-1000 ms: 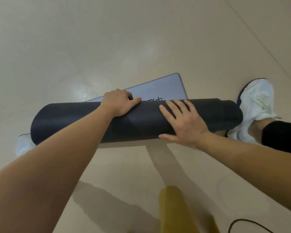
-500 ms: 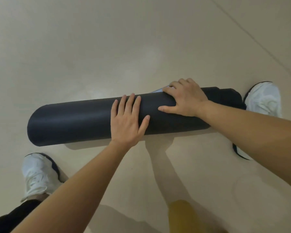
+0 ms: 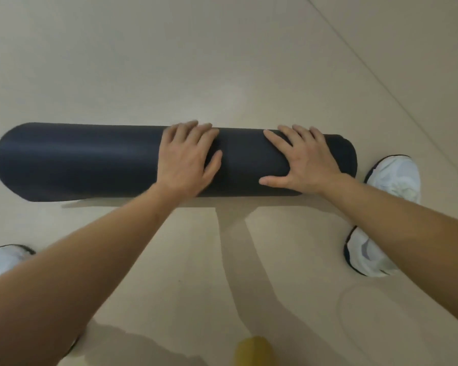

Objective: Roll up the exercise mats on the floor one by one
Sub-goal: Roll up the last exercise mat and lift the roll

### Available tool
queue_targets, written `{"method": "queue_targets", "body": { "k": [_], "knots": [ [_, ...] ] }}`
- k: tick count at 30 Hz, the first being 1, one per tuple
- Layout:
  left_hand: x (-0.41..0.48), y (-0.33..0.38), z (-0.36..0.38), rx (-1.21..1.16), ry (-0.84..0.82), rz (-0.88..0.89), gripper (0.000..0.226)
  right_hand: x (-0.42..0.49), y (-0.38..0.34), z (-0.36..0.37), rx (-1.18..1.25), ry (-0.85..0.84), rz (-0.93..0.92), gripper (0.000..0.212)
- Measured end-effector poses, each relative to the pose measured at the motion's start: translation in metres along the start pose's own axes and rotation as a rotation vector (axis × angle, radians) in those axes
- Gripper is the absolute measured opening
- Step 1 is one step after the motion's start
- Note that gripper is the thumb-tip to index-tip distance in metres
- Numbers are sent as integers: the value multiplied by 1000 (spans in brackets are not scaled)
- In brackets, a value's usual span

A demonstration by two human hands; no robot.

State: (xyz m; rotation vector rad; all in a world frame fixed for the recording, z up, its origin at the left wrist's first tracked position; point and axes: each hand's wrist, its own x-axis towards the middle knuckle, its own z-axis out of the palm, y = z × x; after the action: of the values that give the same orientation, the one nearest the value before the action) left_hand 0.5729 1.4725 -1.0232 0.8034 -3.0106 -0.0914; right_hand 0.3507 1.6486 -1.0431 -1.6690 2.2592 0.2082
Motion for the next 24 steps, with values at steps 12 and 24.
{"method": "queue_targets", "body": {
  "k": [12,24],
  "knots": [
    [-25,72,48,-55,-33,-62,97,13,101,-22,739,-194,329,121],
    [-24,49,32,-210,7,-184,71,-13,42,4,1374,27,651,90]
  ]
}}
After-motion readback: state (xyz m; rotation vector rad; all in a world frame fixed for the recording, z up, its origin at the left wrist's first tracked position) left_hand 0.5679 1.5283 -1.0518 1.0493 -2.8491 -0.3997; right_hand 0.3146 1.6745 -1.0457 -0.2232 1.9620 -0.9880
